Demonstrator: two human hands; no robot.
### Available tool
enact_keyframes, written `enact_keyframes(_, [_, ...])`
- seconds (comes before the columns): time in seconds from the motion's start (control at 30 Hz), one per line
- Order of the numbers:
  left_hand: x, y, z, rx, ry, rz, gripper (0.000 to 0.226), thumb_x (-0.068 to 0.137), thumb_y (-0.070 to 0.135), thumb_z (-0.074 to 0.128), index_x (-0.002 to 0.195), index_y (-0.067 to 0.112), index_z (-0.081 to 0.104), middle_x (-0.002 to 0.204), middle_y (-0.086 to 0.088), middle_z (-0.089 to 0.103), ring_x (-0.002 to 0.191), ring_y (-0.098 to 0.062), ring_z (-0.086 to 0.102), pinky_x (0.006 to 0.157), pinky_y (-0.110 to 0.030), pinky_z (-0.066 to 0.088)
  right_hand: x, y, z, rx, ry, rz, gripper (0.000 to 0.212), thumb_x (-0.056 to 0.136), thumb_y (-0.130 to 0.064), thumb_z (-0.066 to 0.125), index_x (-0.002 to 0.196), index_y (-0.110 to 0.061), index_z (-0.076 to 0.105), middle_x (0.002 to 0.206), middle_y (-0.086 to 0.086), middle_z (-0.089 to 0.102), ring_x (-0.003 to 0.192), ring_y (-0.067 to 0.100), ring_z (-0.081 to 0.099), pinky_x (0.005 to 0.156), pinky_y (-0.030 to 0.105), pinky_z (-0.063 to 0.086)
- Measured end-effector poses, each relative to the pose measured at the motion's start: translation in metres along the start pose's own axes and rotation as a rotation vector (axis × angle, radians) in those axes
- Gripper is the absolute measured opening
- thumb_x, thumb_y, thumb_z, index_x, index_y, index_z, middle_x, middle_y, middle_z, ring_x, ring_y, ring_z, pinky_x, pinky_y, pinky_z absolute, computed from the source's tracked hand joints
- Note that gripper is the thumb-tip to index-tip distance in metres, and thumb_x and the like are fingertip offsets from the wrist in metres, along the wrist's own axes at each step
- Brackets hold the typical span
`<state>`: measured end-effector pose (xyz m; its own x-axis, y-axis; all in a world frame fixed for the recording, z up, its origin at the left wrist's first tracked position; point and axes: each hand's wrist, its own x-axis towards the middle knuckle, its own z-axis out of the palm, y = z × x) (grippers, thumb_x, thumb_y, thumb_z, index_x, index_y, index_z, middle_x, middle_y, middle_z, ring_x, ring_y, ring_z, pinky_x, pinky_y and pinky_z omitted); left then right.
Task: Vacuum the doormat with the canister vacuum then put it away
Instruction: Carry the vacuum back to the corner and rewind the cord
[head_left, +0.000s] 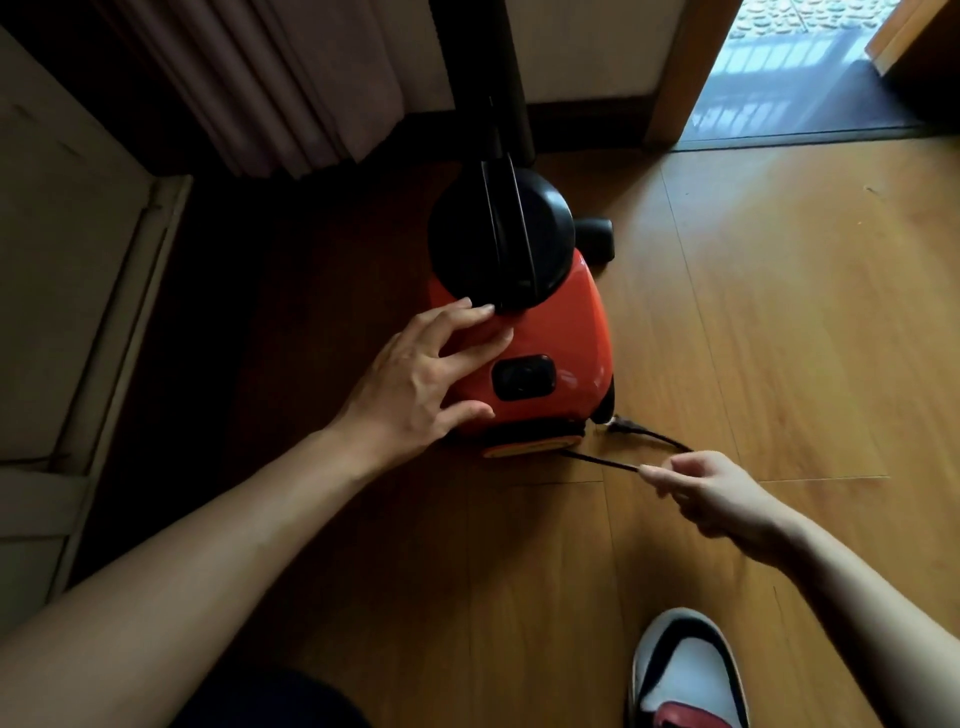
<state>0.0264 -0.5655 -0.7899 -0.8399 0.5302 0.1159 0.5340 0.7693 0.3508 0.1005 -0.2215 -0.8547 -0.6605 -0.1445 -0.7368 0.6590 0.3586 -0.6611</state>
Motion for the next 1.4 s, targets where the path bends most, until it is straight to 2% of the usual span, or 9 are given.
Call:
enact_keyframes(0.2, [-0.001, -0.001, 0.000, -0.013, 0.015, 0.013, 0.077, 0.076, 0.039, 0.077, 0.145, 0.025, 0.045, 0.154, -0.001, 0.033, 0.145, -0.022, 0.028, 0.110, -0.055, 0.040, -0.012, -0.004, -0.013, -0.002, -0.104, 0.003, 0.038, 0.096, -0.043, 0.059, 0.101, -0.007, 0.070, 0.061, -0.002, 0.030, 0.052, 0.013, 0.023, 0.049, 0.029, 0.018])
enact_keyframes(0.4, [-0.001, 0.002, 0.000, -0.010, 0.020, 0.006, 0.077, 0.076, 0.037, 0.078, 0.145, 0.025, 0.046, 0.154, -0.002, 0.033, 0.144, -0.023, 0.028, 0.111, -0.055, 0.037, 0.008, -0.038, 0.019, 0.302, 0.053, -0.028, 0.029, 0.108, -0.020, 0.040, 0.091, -0.007, 0.060, 0.062, -0.002, 0.037, 0.048, 0.009, 0.031, 0.041, 0.022, 0.023])
enact_keyframes(0.5, [-0.001, 0.001, -0.001, -0.012, 0.017, 0.003, 0.077, 0.076, 0.038, 0.077, 0.145, 0.026, 0.045, 0.154, -0.001, 0.033, 0.145, -0.022, 0.027, 0.110, -0.055, 0.038, 0.007, -0.046, 0.027, 0.378, 0.126, -0.005, 0.037, 0.107, -0.028, 0.045, 0.098, -0.004, 0.071, 0.060, -0.003, 0.030, 0.048, 0.010, 0.026, 0.043, 0.025, 0.020])
enact_keyframes(0.63, [-0.001, 0.001, 0.000, -0.014, 0.018, -0.002, 0.076, 0.077, 0.038, 0.077, 0.145, 0.026, 0.045, 0.155, -0.001, 0.033, 0.145, -0.022, 0.027, 0.110, -0.055, 0.038, -0.001, -0.046, 0.031, 0.528, 0.064, 0.001, 0.039, 0.105, -0.034, 0.051, 0.107, -0.003, 0.073, 0.060, -0.003, 0.026, 0.050, 0.010, 0.024, 0.045, 0.025, 0.022])
enact_keyframes(0.77, [0.000, 0.001, 0.001, -0.014, 0.021, 0.000, 0.076, 0.077, 0.039, 0.077, 0.145, 0.025, 0.046, 0.154, -0.002, 0.033, 0.145, -0.022, 0.027, 0.111, -0.055, 0.038, -0.009, -0.057, 0.037, 0.682, -0.032, 0.034, 0.026, 0.106, -0.023, 0.044, 0.094, -0.008, 0.062, 0.061, -0.005, 0.031, 0.049, 0.007, 0.025, 0.044, 0.021, 0.019])
enact_keyframes(0.93, [0.000, 0.003, 0.001, 0.024, 0.024, -0.002, 0.077, 0.076, 0.040, 0.076, 0.145, 0.026, 0.045, 0.154, -0.002, 0.033, 0.144, -0.023, 0.028, 0.112, -0.051, 0.036, -0.024, -0.083, 0.051, 0.652, 0.023, 0.038, 0.031, 0.107, -0.026, 0.042, 0.081, -0.016, 0.054, 0.057, -0.007, 0.026, 0.044, 0.007, 0.019, 0.046, 0.024, 0.010])
enact_keyframes(1.07, [-0.001, 0.005, 0.001, 0.055, 0.038, -0.003, 0.077, 0.076, 0.039, 0.079, 0.145, 0.026, 0.046, 0.153, -0.003, 0.035, 0.143, -0.023, 0.029, 0.109, -0.047, 0.034, -0.038, -0.099, 0.079, 0.413, 0.182, -0.121, 0.033, 0.108, -0.024, 0.041, 0.084, -0.010, 0.058, 0.054, -0.004, 0.035, 0.044, 0.009, 0.028, 0.042, 0.025, 0.020])
enact_keyframes(1.17, [0.000, 0.007, 0.001, 0.059, 0.045, -0.011, 0.078, 0.074, 0.038, 0.080, 0.144, 0.026, 0.047, 0.152, -0.004, 0.037, 0.142, -0.023, 0.030, 0.108, -0.045, 0.035, -0.040, -0.098, 0.110, 0.165, 0.309, -0.282, 0.034, 0.106, -0.022, 0.042, 0.083, -0.010, 0.065, 0.057, -0.008, 0.052, 0.051, 0.009, 0.046, 0.051, 0.029, 0.032])
enact_keyframes(1.4, [0.001, 0.008, 0.002, 0.062, 0.073, -0.007, 0.079, 0.072, 0.038, 0.082, 0.143, 0.026, 0.049, 0.150, -0.004, 0.040, 0.139, -0.024, 0.034, 0.101, -0.044, 0.041, -0.048, -0.097, 0.175, 0.205, 0.219, -0.364, 0.026, 0.110, -0.024, 0.037, 0.100, -0.023, 0.062, 0.071, 0.000, 0.064, 0.054, 0.004, 0.054, 0.049, 0.021, 0.040])
